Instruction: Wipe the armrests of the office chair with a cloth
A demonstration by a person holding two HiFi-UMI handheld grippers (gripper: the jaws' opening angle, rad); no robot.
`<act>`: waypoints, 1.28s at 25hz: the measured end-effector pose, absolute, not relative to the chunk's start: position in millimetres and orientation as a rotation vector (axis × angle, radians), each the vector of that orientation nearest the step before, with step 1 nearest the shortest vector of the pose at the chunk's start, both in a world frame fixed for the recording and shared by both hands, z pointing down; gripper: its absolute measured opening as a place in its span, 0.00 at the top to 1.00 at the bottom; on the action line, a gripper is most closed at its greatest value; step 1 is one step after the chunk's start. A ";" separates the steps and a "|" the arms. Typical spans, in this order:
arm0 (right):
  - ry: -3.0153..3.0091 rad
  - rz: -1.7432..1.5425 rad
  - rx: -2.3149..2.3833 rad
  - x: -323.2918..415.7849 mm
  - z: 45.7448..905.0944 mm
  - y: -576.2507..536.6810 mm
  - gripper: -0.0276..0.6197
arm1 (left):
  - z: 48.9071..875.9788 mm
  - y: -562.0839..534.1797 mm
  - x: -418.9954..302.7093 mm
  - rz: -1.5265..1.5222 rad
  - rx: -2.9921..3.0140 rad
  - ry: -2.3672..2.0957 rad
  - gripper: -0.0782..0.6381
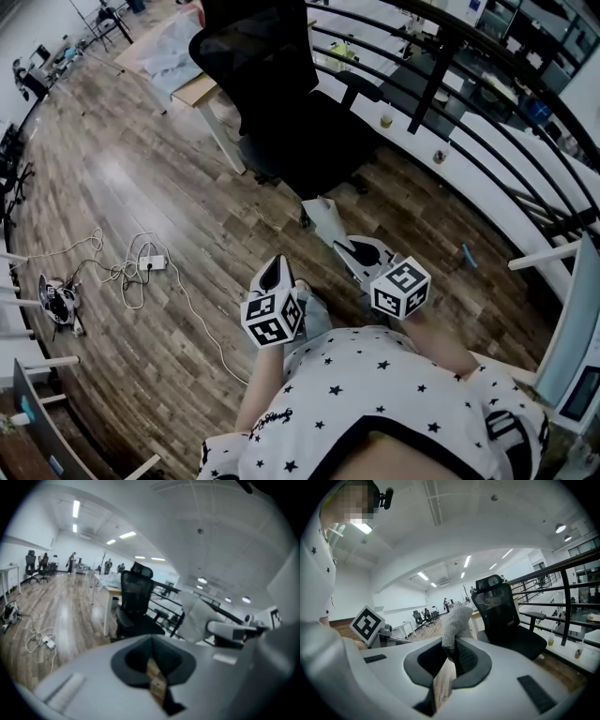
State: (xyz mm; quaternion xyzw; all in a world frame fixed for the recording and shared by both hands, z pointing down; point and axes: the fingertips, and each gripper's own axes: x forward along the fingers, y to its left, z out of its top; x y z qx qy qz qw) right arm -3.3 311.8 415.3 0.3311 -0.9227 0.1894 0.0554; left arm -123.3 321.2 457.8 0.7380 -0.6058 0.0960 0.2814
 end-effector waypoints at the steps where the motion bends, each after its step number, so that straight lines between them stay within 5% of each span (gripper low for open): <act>1: -2.800 0.574 1.006 -6.9 414.6 304.6 0.91 | 457.2 314.3 -126.4 0.259 1.980 -1.620 0.89; 32: -2.740 0.559 1.043 -124.3 418.4 150.8 0.91 | 462.1 161.3 -247.2 0.248 1.987 -1.589 0.89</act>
